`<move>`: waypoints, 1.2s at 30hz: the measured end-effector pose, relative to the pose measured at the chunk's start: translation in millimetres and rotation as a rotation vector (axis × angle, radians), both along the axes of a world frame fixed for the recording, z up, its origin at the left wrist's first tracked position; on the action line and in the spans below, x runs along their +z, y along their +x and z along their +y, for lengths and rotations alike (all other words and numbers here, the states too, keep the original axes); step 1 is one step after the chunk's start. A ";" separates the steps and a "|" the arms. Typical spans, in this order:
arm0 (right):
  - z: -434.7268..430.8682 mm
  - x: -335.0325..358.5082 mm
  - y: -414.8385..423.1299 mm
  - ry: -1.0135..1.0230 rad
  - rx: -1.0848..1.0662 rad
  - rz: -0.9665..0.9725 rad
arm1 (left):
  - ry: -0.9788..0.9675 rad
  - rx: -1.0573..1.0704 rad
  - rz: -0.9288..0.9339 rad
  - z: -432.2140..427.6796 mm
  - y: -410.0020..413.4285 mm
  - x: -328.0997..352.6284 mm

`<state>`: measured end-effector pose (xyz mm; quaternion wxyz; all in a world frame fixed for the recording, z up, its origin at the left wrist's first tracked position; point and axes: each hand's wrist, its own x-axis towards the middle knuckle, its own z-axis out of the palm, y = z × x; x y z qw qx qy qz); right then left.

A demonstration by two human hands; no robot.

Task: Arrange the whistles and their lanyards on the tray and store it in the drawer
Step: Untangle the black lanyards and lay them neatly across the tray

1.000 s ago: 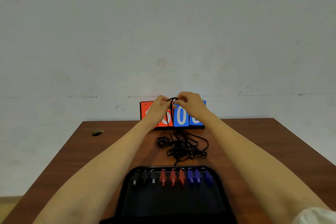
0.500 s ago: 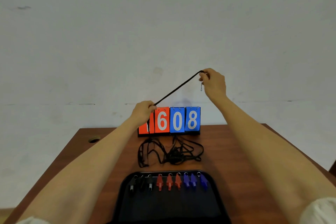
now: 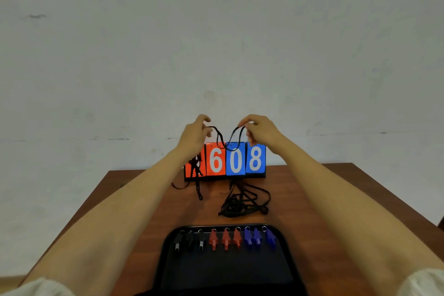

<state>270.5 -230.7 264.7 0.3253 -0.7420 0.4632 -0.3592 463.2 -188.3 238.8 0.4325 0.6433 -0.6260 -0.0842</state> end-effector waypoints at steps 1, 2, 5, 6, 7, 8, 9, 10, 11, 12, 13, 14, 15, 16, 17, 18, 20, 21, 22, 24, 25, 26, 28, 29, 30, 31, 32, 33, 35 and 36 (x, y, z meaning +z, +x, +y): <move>2.8 -0.9 7.5 0.001 0.013 -0.008 | -0.003 -0.036 -0.005 -0.3 -3.3 2.7; 6.1 -1.8 14.5 0.009 0.025 -0.028 | -0.009 -0.063 -0.013 -0.4 -6.3 4.6; 11.1 -3.1 29.1 -0.063 0.083 0.086 | -0.045 -0.122 -0.004 -0.9 -11.2 7.2; 12.4 -2.9 31.7 -0.097 0.118 0.168 | -0.054 -0.136 0.006 -0.4 -11.9 7.9; 12.4 -3.0 33.7 -0.109 0.148 0.219 | -0.061 -0.146 0.011 0.0 -12.3 8.3; 12.7 -2.8 34.7 -0.097 0.167 0.242 | -0.064 -0.149 0.010 1.2 -12.6 8.7; 11.5 -2.9 35.2 -0.073 0.169 0.243 | -0.066 -0.154 0.017 1.3 -12.4 8.4; 10.8 -3.3 34.9 -0.050 0.166 0.240 | -0.068 -0.157 0.035 1.8 -12.5 8.0; 10.2 -3.8 34.2 -0.040 0.157 0.245 | -0.069 -0.161 0.072 1.9 -12.7 7.5; 9.4 -4.5 33.0 -0.048 0.147 0.241 | -0.066 -0.167 0.126 3.1 -13.2 7.5; 7.1 -5.9 32.2 -0.067 0.126 0.210 | -0.060 -0.176 0.184 3.7 -13.3 7.3; 4.7 -6.6 31.0 -0.090 0.101 0.151 | -0.045 -0.183 0.219 3.9 -13.0 6.5; 2.4 -6.1 29.8 -0.103 0.070 0.077 | -0.022 -0.184 0.217 3.4 -11.8 4.6; 0.1 -4.5 28.3 -0.099 0.039 -0.007 | 0.013 -0.177 0.166 2.8 -9.7 1.4; -3.4 -2.6 27.1 -0.081 0.004 -0.086 | 0.054 -0.163 0.084 2.0 -7.0 -3.2; -6.9 -0.7 25.4 -0.061 -0.025 -0.147 | 0.088 -0.143 0.011 1.3 -4.2 -8.5; -13.7 2.5 22.0 -0.039 -0.057 -0.196 | 0.127 -0.119 -0.024 -0.8 1.0 -19.2; -16.4 3.5 20.4 -0.035 -0.070 -0.210 | 0.139 -0.110 -0.001 -1.9 3.5 -23.5; -18.4 4.1 18.7 -0.036 -0.086 -0.225 | 0.147 -0.104 0.033 -1.6 5.2 -26.0; -22.1 3.4 14.8 -0.036 -0.122 -0.242 | 0.134 -0.100 0.095 -1.1 7.8 -27.8; -24.6 1.4 12.7 -0.031 -0.133 -0.226 | 0.112 -0.097 0.106 -1.3 9.0 -28.3; -26.9 -1.8 10.6 -0.026 -0.138 -0.195 | 0.087 -0.092 0.099 -1.2 10.0 -28.1; -31.7 -10.9 6.8 -0.014 -0.143 -0.128 | 0.050 -0.084 0.074 -1.6 9.1 -24.2; -34.1 -16.1 5.5 -0.013 -0.148 -0.101 | 0.034 -0.078 0.090 -2.5 7.3 -21.1; -36.3 -21.7 4.6 -0.014 -0.154 -0.070 | 0.019 -0.075 0.141 -3.4 5.2 -16.6; -38.2 -27.3 4.6 -0.016 -0.155 -0.031 | 0.010 -0.082 0.230 -4.5 3.1 -11.3; -40.6 -33.5 4.9 -0.016 -0.153 0.022 | 0.012 -0.102 0.343 -6.0 0.4 -5.6; -43.0 -40.2 5.8 -0.012 -0.151 0.080 | 0.019 -0.128 0.448 -7.9 -2.0 -0.5; -48.3 -54.0 7.0 -0.009 -0.156 0.187 | 0.024 -0.148 0.577 -14.0 -5.6 6.2; -51.6 -61.3 6.6 -0.002 -0.157 0.235 | 0.015 -0.141 0.628 -17.2 -6.3 7.7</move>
